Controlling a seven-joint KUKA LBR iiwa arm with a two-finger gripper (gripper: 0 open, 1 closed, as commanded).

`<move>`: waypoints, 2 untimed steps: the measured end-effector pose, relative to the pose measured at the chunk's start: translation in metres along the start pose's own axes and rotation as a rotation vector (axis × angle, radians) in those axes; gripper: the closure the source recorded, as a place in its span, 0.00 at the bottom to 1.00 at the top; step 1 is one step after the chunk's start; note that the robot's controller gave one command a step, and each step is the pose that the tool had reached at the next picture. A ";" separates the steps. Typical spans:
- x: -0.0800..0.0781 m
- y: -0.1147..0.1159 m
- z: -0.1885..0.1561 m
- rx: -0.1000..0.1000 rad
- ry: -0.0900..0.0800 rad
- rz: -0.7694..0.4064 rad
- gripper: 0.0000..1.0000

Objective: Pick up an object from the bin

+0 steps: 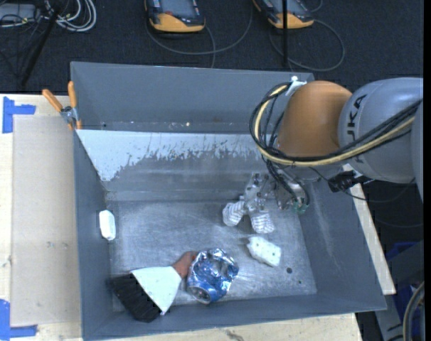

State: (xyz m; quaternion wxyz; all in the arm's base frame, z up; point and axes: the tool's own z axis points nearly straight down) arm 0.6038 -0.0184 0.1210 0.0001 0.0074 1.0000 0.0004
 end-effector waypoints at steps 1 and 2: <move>0.003 0.001 -0.038 0.000 0.009 -0.001 1.00; -0.005 0.002 -0.088 0.000 -0.001 0.033 1.00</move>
Offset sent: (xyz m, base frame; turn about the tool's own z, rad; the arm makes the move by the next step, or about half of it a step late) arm 0.0064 0.0017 0.0949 0.0402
